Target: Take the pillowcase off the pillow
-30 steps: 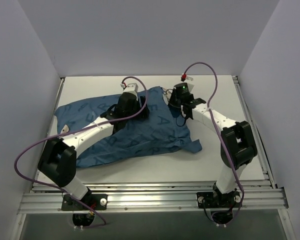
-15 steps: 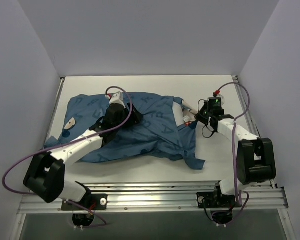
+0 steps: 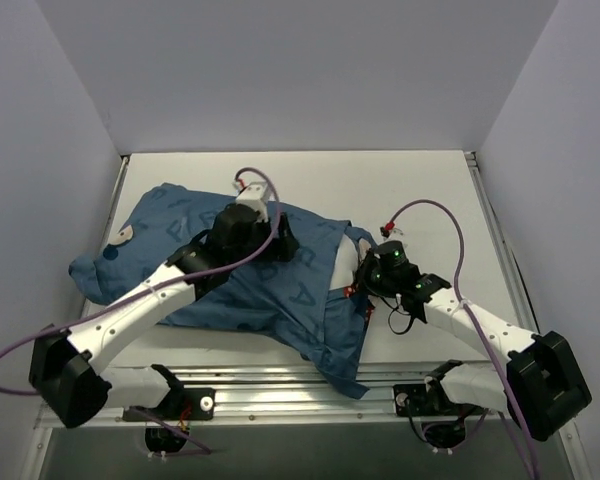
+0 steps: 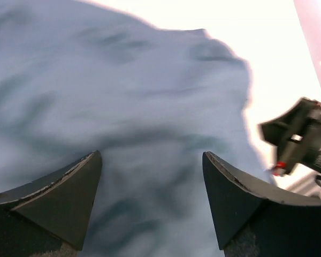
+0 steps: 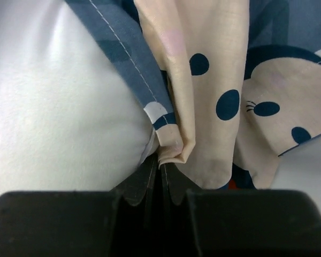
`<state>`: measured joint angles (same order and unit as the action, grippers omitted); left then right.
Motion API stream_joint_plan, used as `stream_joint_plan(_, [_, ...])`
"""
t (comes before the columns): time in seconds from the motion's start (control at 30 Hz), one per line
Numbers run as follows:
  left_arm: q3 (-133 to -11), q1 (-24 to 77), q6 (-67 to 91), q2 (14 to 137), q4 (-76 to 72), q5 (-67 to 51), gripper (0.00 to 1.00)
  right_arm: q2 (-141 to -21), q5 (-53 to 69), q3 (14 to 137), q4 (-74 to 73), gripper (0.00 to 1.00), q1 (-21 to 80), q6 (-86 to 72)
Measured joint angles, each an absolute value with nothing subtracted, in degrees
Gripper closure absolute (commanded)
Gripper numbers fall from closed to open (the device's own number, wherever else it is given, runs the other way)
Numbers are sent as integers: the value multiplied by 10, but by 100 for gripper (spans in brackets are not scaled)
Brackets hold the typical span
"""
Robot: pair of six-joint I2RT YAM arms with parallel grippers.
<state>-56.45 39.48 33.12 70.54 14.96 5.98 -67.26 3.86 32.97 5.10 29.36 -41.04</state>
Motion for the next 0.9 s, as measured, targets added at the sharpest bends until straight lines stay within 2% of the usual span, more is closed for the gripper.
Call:
stream_joint_plan(0.17, [-730,480,237,814,179,82,16,-642,14,321,45,88,312,-431])
stream_joint_plan(0.33, [-840,538,168,922,197,106,19,-602,-23,313,23,72,307,-446])
stream_joint_plan(0.43, [-864,545,148,968,213,107,20,-585,-28,313,18,67,281,-448])
stream_joint_plan(0.6, [-884,544,129,1021,243,108,21,-590,-18,313,23,65,221,-426])
stream_joint_plan(0.9, [-899,545,118,1049,265,128,25,-656,41,352,54,53,214,-376])
